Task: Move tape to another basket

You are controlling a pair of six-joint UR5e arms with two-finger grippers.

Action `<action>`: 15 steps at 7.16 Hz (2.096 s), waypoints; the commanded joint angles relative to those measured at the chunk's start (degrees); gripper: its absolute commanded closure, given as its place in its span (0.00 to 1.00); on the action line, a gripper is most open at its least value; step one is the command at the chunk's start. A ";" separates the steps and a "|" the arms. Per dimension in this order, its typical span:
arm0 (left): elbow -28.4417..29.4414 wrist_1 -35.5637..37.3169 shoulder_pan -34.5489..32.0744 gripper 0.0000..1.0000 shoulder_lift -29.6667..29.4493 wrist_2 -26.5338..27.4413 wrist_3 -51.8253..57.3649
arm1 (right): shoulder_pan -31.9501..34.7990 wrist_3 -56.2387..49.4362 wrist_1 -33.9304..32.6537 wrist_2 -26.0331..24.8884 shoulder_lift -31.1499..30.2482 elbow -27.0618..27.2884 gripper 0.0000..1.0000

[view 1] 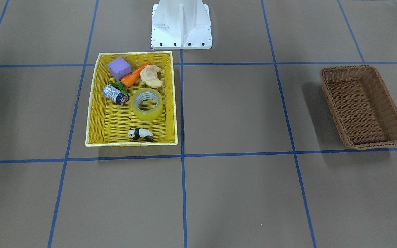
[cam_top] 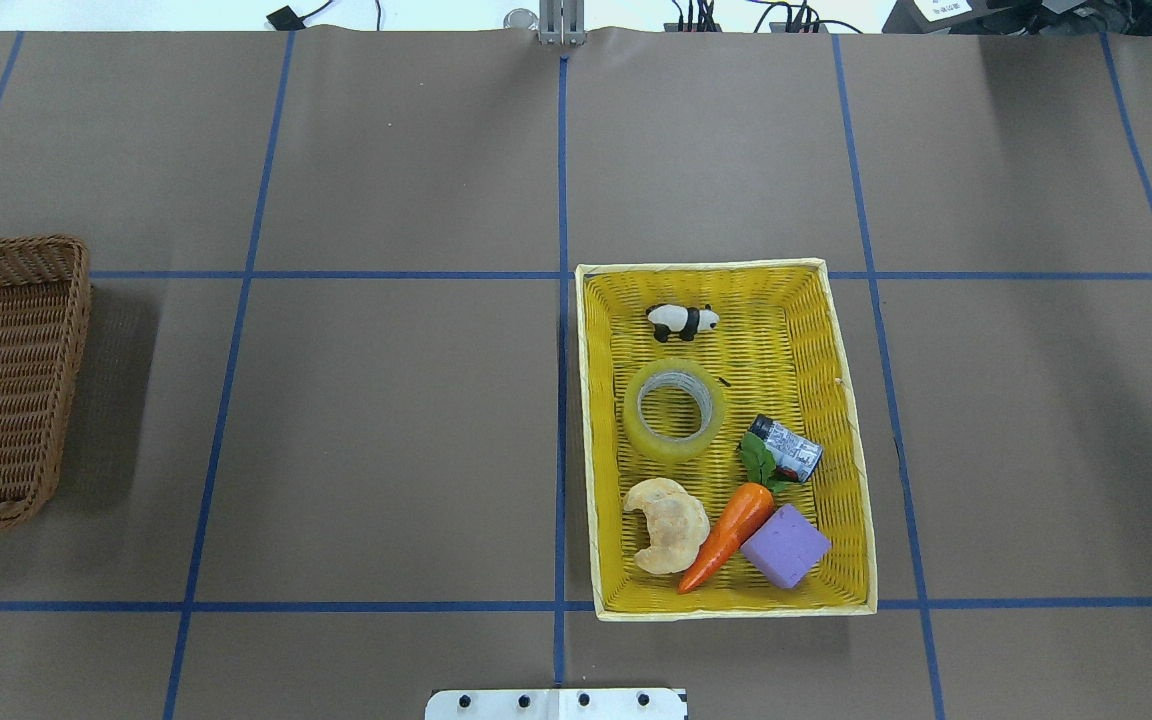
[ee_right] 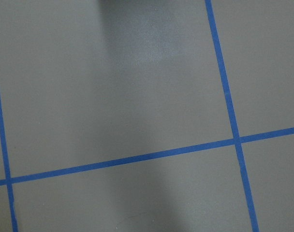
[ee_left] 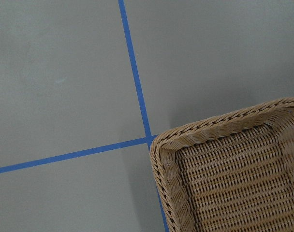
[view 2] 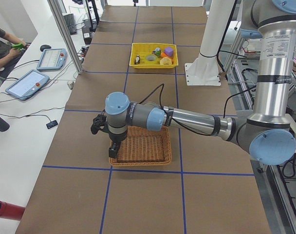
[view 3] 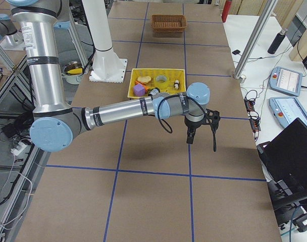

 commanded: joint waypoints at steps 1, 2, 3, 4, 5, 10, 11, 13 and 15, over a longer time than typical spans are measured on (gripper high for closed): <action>-0.79 0.08 0.02 0.02 0.21 -0.03 -0.10 | -2.69 0.67 5.32 -0.76 0.14 0.24 0.00; -0.28 0.69 0.02 0.02 0.30 -0.03 -0.02 | -3.06 0.67 6.24 -0.68 -0.47 -0.37 0.00; -0.36 0.52 0.02 0.02 0.30 -0.12 -0.02 | -3.06 0.85 6.33 -0.33 -0.48 0.24 0.00; -0.62 0.52 0.02 0.02 0.30 -0.03 -0.10 | -3.15 0.85 6.33 0.10 -0.48 0.76 0.00; -0.37 0.17 0.02 0.02 0.30 0.05 -0.11 | -4.19 0.85 6.51 1.94 -0.39 1.73 0.00; -0.19 -0.01 0.11 0.02 0.21 0.05 -0.19 | -29.47 32.88 6.33 -10.70 8.45 14.48 0.00; -0.27 -0.01 0.02 0.02 0.30 -0.03 -0.11 | -34.04 33.19 6.33 -11.05 12.05 13.61 0.00; -0.10 0.08 0.11 0.02 0.30 -0.03 -0.11 | -40.91 32.23 6.42 -11.84 16.47 12.03 0.07; 0.95 -0.01 0.11 0.02 0.30 -0.03 -0.02 | -45.67 26.47 6.42 -17.97 17.71 10.80 0.21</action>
